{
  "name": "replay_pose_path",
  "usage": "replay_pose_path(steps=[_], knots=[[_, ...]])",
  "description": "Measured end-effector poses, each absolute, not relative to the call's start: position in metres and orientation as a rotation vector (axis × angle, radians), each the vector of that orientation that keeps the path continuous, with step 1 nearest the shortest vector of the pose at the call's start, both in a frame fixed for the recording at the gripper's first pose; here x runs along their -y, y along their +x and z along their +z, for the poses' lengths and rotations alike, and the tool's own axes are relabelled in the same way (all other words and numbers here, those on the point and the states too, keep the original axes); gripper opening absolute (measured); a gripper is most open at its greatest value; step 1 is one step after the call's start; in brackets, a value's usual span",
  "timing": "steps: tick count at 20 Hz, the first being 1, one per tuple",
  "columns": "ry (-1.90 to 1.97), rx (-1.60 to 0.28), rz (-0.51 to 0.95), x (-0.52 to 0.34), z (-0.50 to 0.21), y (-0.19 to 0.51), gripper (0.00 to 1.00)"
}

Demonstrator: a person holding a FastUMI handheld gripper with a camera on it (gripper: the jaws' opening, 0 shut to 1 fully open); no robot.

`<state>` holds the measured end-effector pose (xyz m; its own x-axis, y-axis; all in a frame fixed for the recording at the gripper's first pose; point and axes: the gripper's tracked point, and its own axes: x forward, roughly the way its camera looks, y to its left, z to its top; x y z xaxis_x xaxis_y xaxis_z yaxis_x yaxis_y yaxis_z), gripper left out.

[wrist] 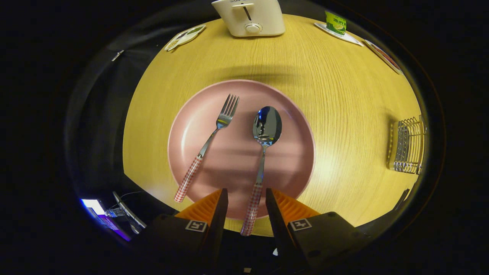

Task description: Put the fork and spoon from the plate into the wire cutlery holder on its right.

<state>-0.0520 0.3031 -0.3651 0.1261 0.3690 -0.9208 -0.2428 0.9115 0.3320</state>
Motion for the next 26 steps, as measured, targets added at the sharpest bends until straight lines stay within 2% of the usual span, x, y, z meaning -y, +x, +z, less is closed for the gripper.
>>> replay_pose_path(steps=[1, 4, 6, 8, 13, 22, 26], knots=[[0.100, -1.388, 0.440, -0.303, -0.368, -0.053, 0.60], [0.083, -1.442, 0.402, -0.298, -0.380, -0.057, 0.34], [0.110, -1.435, 0.377, -0.296, -0.378, -0.049, 0.21], [0.120, -1.410, 0.395, -0.293, -0.377, -0.043, 0.14], [0.195, -1.374, 0.453, -0.282, -0.357, -0.041, 0.13], [0.154, -1.150, 0.658, -0.239, -0.269, -0.038, 0.13], [0.125, -1.114, 0.659, -0.189, -0.244, -0.033, 0.13]])
